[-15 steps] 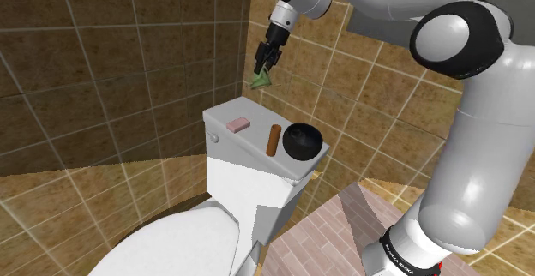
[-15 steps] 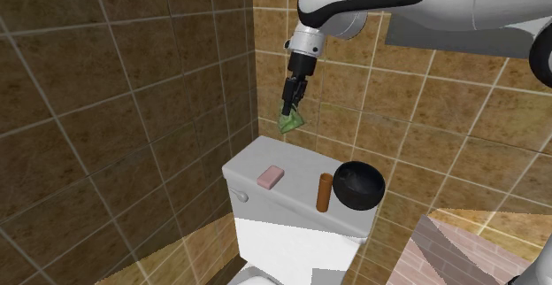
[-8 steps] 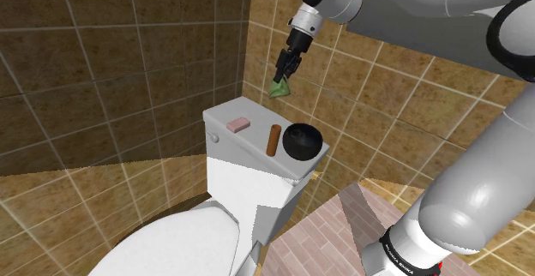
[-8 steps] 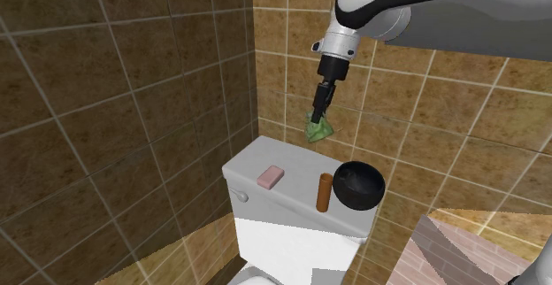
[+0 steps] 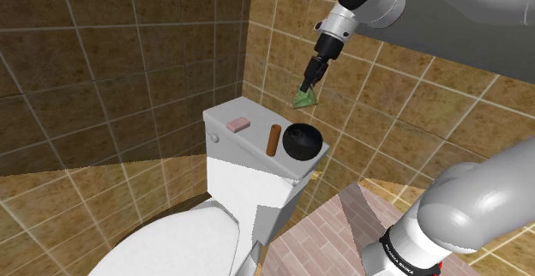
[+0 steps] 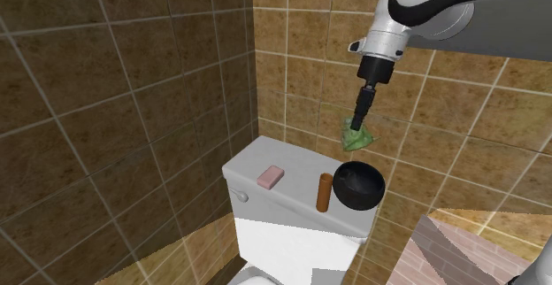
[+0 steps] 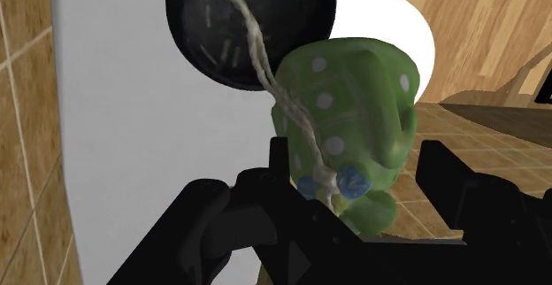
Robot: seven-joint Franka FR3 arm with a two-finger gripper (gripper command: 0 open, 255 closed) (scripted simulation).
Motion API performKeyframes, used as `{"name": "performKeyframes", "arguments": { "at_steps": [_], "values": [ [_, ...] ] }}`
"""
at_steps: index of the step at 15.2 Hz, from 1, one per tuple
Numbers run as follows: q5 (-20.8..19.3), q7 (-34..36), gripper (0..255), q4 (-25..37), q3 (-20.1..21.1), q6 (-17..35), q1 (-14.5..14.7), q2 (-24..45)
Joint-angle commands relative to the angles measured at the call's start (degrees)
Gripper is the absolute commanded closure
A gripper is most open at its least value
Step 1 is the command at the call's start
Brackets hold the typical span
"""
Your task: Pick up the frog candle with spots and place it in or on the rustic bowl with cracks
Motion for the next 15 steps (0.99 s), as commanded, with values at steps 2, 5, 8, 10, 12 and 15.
{"name": "performKeyframes", "arguments": {
  "at_steps": [2, 5, 8, 10, 12, 15],
  "values": [
    [-1.01, -0.57, 255, -6.43, -0.35, -0.23, -0.87, -6.49],
    [-0.82, -1.29, 255, -8.5, -0.34, 1.96, -0.87, -6.25],
    [-0.58, -2.03, 255, -10.47, -0.35, 4.17, -0.85, -5.89],
    [-0.4, -2.54, 255, -11.73, -0.36, 5.66, -0.82, -5.59],
    [-0.2, -3.07, 255, -12.94, -0.38, 7.16, -0.78, -5.23],
    [0.15, -3.89, 255, -14.69, -0.42, 9.42, -0.7, -4.58]
  ]
}}
